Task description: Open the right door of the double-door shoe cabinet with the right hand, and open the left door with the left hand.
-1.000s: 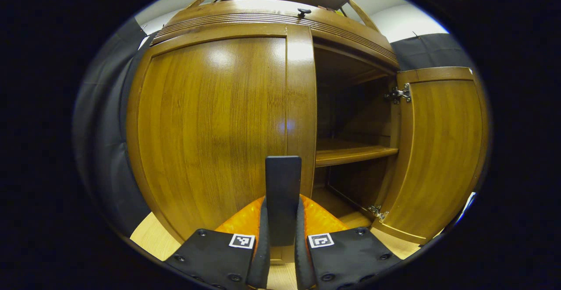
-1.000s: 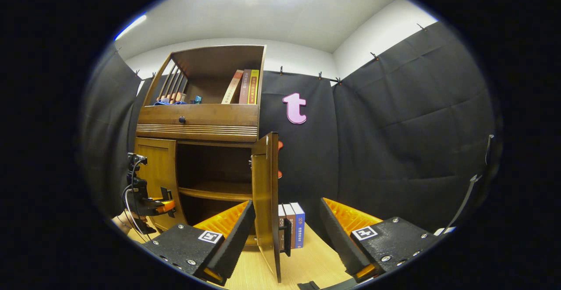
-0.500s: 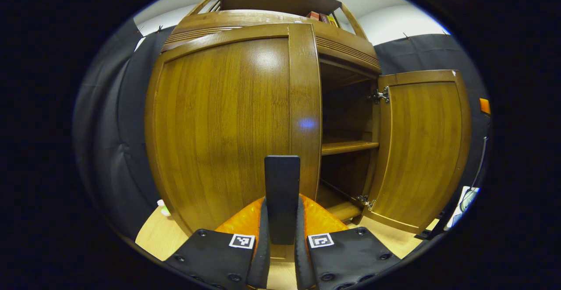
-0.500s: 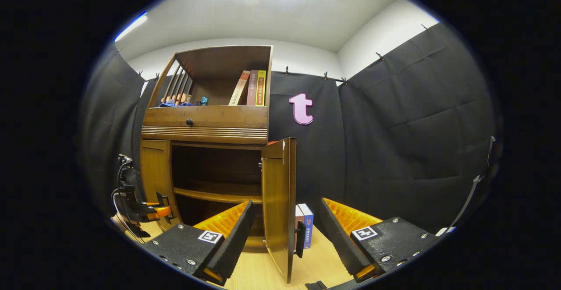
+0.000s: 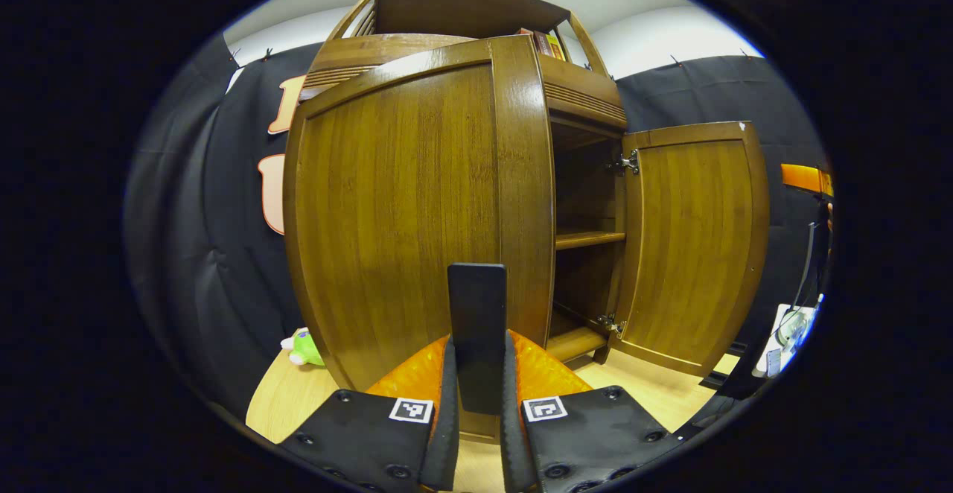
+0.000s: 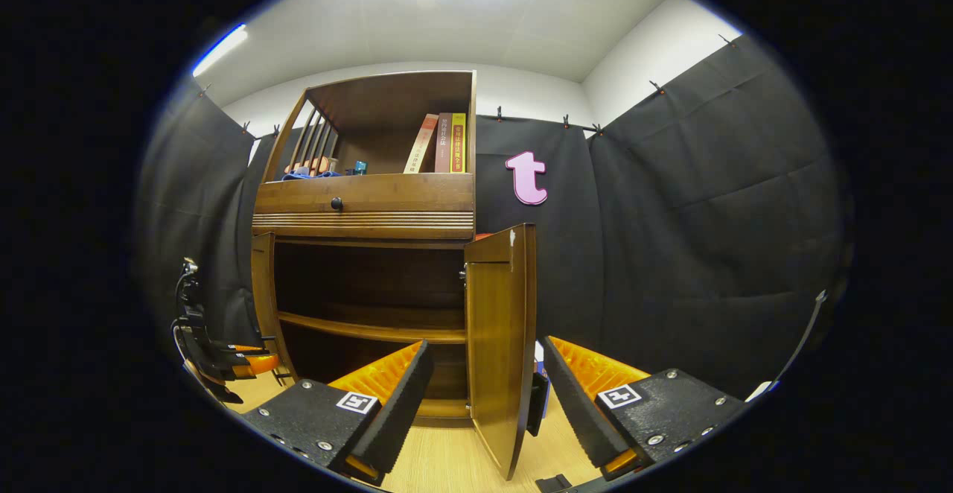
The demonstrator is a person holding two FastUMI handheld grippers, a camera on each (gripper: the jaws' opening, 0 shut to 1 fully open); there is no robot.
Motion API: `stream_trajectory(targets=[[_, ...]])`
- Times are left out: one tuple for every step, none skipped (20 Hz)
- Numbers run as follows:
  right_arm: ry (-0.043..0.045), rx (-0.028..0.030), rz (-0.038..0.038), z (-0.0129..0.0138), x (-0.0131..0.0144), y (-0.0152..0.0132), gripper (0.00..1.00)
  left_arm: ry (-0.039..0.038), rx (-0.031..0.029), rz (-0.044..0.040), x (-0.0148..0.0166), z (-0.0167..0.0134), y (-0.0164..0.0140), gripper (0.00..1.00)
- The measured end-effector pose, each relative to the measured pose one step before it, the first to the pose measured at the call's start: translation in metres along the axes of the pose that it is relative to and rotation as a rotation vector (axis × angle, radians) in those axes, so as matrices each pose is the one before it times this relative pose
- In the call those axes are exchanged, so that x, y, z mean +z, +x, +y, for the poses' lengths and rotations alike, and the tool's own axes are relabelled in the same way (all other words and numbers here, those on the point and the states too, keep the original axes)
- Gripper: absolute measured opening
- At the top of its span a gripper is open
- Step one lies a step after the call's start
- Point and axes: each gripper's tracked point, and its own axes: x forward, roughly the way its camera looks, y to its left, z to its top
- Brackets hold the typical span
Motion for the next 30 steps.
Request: stream_trajectory(targets=[[-0.00276,0.00355,0.00134,0.00140,-0.00065,-0.00039,0.92,0.00095,-0.00179,-0.00063,-0.00035,0.00286,-0.00735,0.30],[-0.00267,0.00340,0.00028,0.00139,-0.00028,-0.00012,0.92,-0.00113,-0.00198,0.00071,-0.00100,0.00337,-0.00577,0.29],[-0.00194,0.00291,-0.00051,0.00156,-0.00050,0.00072,0.92,-0.00355,-0.00059,0.00078,0.00016,0.00402,-0.00604,0.31],[0.00037,0.00287,-0.00109,0.00165,-0.00018,-0.00005,0.92,-0.00252,0.00099,0.00155,-0.00015,0.00258,-0.00597,0.29],[0.00251,0.00473,-0.00075,0.00314,0.00048,0.00092,0.92,-0.00103,0.00242,0.00043,-0.00084,0.00238,-0.00348,0.29],[0.00380,0.00439,-0.00087,0.00208,0.00035,0.00013,0.92,0.00092,0.00408,-0.00106,0.00004,0.00301,-0.00508,0.29],[0.00285,0.00408,-0.00032,0.00238,0.00027,0.00112,0.92,0.00421,0.00467,-0.00095,-0.00184,0.00039,-0.00105,0.31],[0.00127,0.00426,-0.00002,0.00262,0.00029,0.00115,0.92,0.00421,0.00616,-0.00163,-0.00054,0.00326,-0.00451,0.29],[-0.00103,0.00475,0.00048,0.00302,-0.00061,0.00114,0.92,0.00412,0.00836,-0.00057,0.00001,0.00480,-0.00560,0.29],[-0.00109,0.00383,0.00133,0.00280,-0.00132,-0.00015,0.92,0.00000,0.01186,0.00049,-0.00012,0.00641,-0.00855,0.30],[0.00037,0.00737,0.00102,0.00429,-0.00061,0.00047,0.92,0.00237,0.00803,-0.00035,0.00079,0.00508,-0.00548,0.31],[0.00181,0.00723,0.00041,0.00449,0.00008,-0.00017,0.92,0.00279,0.00690,-0.00057,0.00046,0.00471,-0.00543,0.30],[0.00308,0.00742,0.00019,0.00397,0.00076,0.00189,0.95,-0.00079,0.00723,-0.00106,-0.00012,0.00463,-0.00437,0.29],[0.00292,0.00745,-0.00020,0.00362,-0.00076,-0.00054,0.97,-0.00099,0.00743,-0.00140,0.00049,0.00513,-0.00517,0.29],[0.00153,0.00671,0.00067,0.00396,-0.00037,0.00090,0.92,0.00058,0.00761,-0.00100,-0.00167,0.00599,-0.00502,0.28],[0.00054,0.00614,0.00128,0.00327,-0.00077,0.00143,0.92,0.00107,0.00878,-0.00163,-0.00090,0.00501,-0.00386,0.27],[0.00108,0.00584,0.00177,0.00305,-0.00136,0.00130,0.92,0.00244,0.01108,0.00117,-0.00075,0.00656,-0.00484,0.25],[-0.00032,0.00565,0.00382,0.00310,-0.00084,0.00154,1.00,0.00450,0.00835,-0.00422,0.00065,0.00627,-0.00295,0.24],[0.00055,0.00284,0.00340,0.00217,-0.00102,0.00118,1.00,0.00423,0.00737,0.00005,-0.00167,0.00403,-0.00158,0.24],[0.00202,0.00278,0.00104,0.00206,-0.00075,0.00085,0.92,0.00198,0.00779,-0.00461,0.00065,0.00541,-0.00337,0.24],[0.00192,0.00284,-0.00075,0.00261,0.00095,0.00128,0.92,-0.00048,0.00832,-0.00014,-0.00105,0.00644,-0.00481,0.23],[0.00282,0.00365,-0.00125,0.00245,0.00001,0.00084,0.92,-0.00071,0.00511,-0.00194,0.00111,0.00474,-0.00200,0.19],[0.00278,0.00510,-0.00062,0.00337,0.00034,0.00108,0.92,-0.00481,0.00455,-0.00051,-0.00039,0.00589,-0.00241,0.19],[0.00177,0.00427,-0.00039,0.00265,0.00021,0.00079,0.92,-0.00350,0.00547,-0.00066,-0.00013,0.00539,-0.00329,0.19],[-0.00222,0.00513,0.00208,0.00308,-0.00080,0.00015,0.92,-0.00256,0.00460,0.00066,-0.00117,0.00454,-0.00076,0.19],[-0.00363,0.00380,0.00144,0.00270,-0.00151,0.00021,0.92,-0.00290,0.00149,0.00117,-0.00141,0.00455,-0.00124,0.20],[-0.00321,0.00379,0.00152,0.00224,0.00005,-0.00001,0.92,-0.00337,0.00006,0.00272,-0.00134,0.00367,-0.00110,0.20],[-0.00197,0.00400,0.00049,0.00238,-0.00051,0.00069,0.92,-0.00072,-0.00054,-0.00054,-0.00038,0.00276,-0.00052,0.19],[-0.00137,0.00389,0.00079,0.00274,0.00004,0.00025,0.92,0.00113,0.00042,-0.00204,-0.00027,0.00374,-0.00124,0.19],[-0.00050,0.00336,0.00082,0.00194,0.00035,0.00008,0.92,0.00237,0.00134,-0.00122,0.00026,0.00310,-0.00079,0.19]])
